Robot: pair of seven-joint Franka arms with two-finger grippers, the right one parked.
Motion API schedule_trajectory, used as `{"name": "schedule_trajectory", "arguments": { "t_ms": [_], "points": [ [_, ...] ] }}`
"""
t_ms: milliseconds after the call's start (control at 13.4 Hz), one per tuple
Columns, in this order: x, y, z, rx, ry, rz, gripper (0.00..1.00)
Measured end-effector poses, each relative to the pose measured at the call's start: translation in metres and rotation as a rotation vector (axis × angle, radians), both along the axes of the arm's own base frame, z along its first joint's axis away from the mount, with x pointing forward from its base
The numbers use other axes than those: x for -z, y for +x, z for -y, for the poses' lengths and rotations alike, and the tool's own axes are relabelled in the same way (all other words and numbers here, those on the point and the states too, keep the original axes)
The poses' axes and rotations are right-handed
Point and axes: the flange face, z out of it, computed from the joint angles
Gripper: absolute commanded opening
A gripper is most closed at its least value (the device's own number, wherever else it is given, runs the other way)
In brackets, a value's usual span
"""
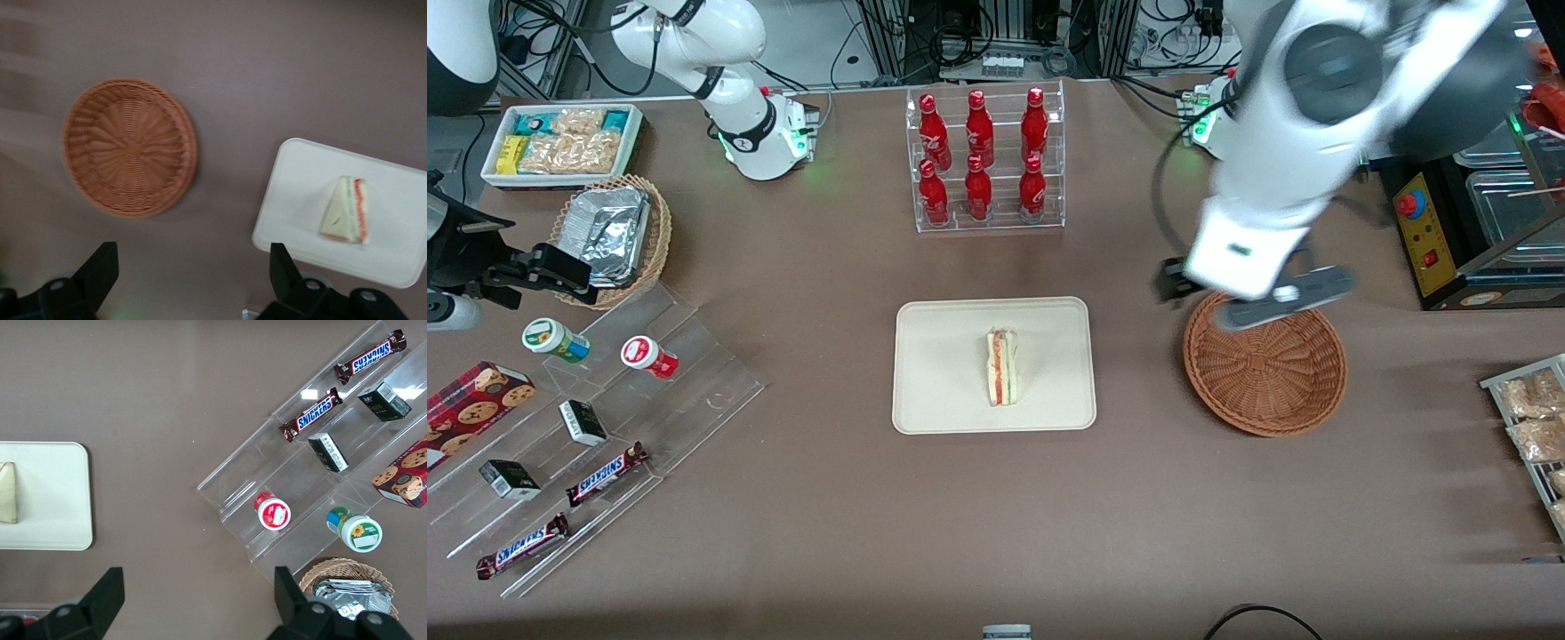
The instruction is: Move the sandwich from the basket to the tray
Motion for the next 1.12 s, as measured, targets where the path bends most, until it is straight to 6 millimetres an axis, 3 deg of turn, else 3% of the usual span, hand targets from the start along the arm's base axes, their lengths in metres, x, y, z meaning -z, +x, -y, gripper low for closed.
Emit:
{"name": "schedule_trajectory", "arguments": {
  "t_ms": [223, 521, 670, 819, 1117],
  "points": [
    [-0.021, 0.001, -0.071, 0.076, -0.003, -0.026, 1.0],
    [-0.032, -0.002, -0.174, 0.241, -0.06, -0.053, 1.0],
    [-0.033, -0.009, -0.215, 0.278, -0.086, -0.065, 1.0],
    [-0.029, -0.014, -0.225, 0.28, -0.091, -0.077, 1.0],
    [-0.017, -0.011, -0.204, 0.314, -0.093, -0.102, 1.0]
  ]
}}
